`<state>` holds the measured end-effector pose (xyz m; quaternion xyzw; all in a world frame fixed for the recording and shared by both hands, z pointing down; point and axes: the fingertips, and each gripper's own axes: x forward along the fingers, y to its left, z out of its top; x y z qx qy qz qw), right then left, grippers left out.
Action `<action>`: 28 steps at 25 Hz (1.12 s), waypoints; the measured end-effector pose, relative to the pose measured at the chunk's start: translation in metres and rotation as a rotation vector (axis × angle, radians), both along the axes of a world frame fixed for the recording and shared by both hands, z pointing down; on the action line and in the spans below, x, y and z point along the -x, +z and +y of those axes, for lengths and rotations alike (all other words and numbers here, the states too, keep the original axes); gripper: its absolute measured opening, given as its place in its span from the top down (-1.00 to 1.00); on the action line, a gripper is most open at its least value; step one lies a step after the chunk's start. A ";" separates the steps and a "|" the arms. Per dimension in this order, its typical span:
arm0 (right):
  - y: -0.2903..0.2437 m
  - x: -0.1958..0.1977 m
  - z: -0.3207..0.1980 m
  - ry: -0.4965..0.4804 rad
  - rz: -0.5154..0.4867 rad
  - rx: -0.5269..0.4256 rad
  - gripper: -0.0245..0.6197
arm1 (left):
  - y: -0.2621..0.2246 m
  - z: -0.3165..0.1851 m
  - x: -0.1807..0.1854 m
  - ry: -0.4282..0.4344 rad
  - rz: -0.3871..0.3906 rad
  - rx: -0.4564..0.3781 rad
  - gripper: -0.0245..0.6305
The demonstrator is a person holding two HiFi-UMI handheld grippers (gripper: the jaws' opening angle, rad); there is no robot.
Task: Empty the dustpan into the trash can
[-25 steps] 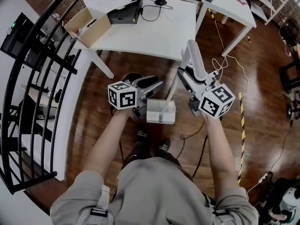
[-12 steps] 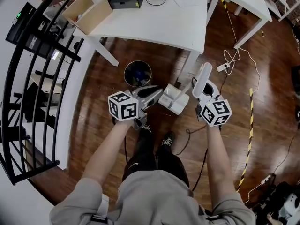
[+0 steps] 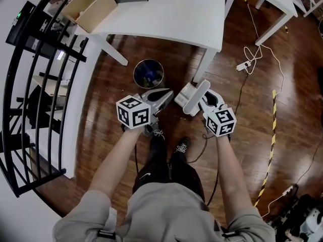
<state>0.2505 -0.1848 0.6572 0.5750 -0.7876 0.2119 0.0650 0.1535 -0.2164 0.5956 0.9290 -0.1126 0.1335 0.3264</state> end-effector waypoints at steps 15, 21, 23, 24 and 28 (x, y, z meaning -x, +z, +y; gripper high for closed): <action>0.036 0.101 0.053 -0.281 0.040 0.176 0.56 | -0.026 0.014 0.057 -0.050 -0.052 -0.017 0.91; 0.048 0.113 0.069 -0.199 0.019 0.277 0.54 | -0.029 0.020 0.073 -0.027 -0.047 -0.004 0.91; 0.048 0.111 0.069 -0.155 0.018 0.305 0.55 | -0.036 0.021 0.077 0.001 -0.026 -0.006 0.91; 0.047 0.111 0.071 -0.128 0.014 0.317 0.61 | -0.040 0.021 0.079 0.016 -0.018 -0.009 0.91; 0.027 0.083 0.089 0.048 -0.005 0.321 0.67 | -0.063 0.022 0.082 0.070 0.033 -0.030 0.91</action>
